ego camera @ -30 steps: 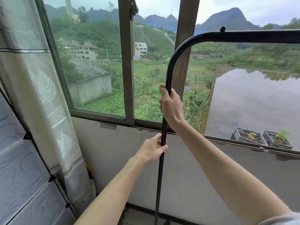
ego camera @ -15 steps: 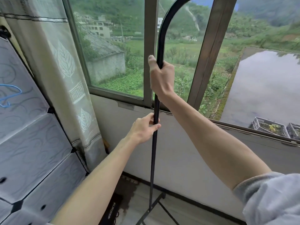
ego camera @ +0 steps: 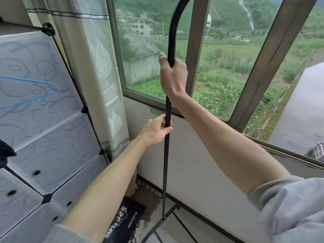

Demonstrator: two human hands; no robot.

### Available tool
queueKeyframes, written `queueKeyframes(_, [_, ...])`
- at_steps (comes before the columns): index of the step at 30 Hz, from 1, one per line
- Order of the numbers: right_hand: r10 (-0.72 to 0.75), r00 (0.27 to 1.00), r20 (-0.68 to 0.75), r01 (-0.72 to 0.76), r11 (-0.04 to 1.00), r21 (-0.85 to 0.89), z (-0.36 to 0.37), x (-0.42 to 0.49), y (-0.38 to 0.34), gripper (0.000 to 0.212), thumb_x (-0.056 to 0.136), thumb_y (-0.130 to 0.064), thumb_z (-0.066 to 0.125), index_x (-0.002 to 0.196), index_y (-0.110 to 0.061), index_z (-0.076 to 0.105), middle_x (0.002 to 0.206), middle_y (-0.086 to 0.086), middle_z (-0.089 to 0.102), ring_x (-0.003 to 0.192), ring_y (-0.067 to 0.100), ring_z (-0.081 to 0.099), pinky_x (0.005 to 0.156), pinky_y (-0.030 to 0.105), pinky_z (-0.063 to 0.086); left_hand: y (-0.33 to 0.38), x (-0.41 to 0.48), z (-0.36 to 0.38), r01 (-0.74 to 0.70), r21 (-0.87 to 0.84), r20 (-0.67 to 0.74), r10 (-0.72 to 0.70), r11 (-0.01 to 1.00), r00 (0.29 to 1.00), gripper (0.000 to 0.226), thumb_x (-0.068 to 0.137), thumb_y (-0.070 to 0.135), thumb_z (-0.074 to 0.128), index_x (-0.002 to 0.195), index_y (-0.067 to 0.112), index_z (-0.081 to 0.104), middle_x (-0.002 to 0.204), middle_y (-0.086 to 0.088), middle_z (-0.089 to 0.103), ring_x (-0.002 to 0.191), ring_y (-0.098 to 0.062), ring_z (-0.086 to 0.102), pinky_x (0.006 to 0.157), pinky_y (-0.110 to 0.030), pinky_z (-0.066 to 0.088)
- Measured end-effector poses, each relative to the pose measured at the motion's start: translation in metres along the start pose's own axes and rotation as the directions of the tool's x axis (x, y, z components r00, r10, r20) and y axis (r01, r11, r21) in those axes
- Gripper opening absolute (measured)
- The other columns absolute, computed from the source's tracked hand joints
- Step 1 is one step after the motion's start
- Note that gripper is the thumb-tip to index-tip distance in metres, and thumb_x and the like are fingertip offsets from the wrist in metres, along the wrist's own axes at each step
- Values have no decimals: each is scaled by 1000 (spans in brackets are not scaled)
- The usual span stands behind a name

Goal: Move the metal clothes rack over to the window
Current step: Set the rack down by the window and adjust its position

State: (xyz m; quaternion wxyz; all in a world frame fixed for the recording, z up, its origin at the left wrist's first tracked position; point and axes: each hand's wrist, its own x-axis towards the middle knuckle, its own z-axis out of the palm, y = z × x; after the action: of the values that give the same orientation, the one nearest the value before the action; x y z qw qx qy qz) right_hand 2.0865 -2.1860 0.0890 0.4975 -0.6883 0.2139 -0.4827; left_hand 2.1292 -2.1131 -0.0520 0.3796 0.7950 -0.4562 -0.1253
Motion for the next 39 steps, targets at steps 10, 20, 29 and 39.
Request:
queueKeyframes(10, [5, 994, 106, -12, 998, 63, 41, 18, 8, 45, 98, -32, 57, 58, -20, 40, 49, -6, 42, 44, 11, 35, 48, 28, 32, -22, 13, -18, 100, 5, -133, -98, 995, 986, 12, 90, 30, 66, 92, 35, 56, 96, 9, 73, 100, -19, 69, 93, -38, 52])
queueKeyframes(20, [25, 960, 278, -5, 997, -72, 8, 18, 11, 26, 100, -36, 52, 81, -18, 49, 63, -4, 61, 60, 17, 62, 67, 39, 53, -13, -2, -8, 188, 37, -31, -187, 981, 982, 24, 95, 31, 56, 118, 23, 59, 109, 0, 73, 104, -23, 64, 88, -32, 47])
queueKeyframes(29, [105, 965, 240, -5, 923, -384, -87, -74, 32, 31, 96, -25, 59, 125, -17, 62, 120, 2, 71, 99, 11, 64, 94, 30, 52, -14, -74, 9, 161, 103, 137, -174, 982, 975, 31, 94, 29, 53, 125, 26, 56, 111, 6, 72, 99, -19, 63, 90, -35, 50])
queueKeyframes(39, [334, 933, -138, -338, 671, -660, -284, -307, 67, 23, 94, -21, 61, 114, -25, 71, 120, -3, 70, 115, 15, 60, 93, 20, 38, 67, -158, 133, -174, 106, 484, 102, 979, 869, 27, 91, 35, 53, 117, 32, 58, 108, 10, 71, 101, -16, 66, 90, -41, 55])
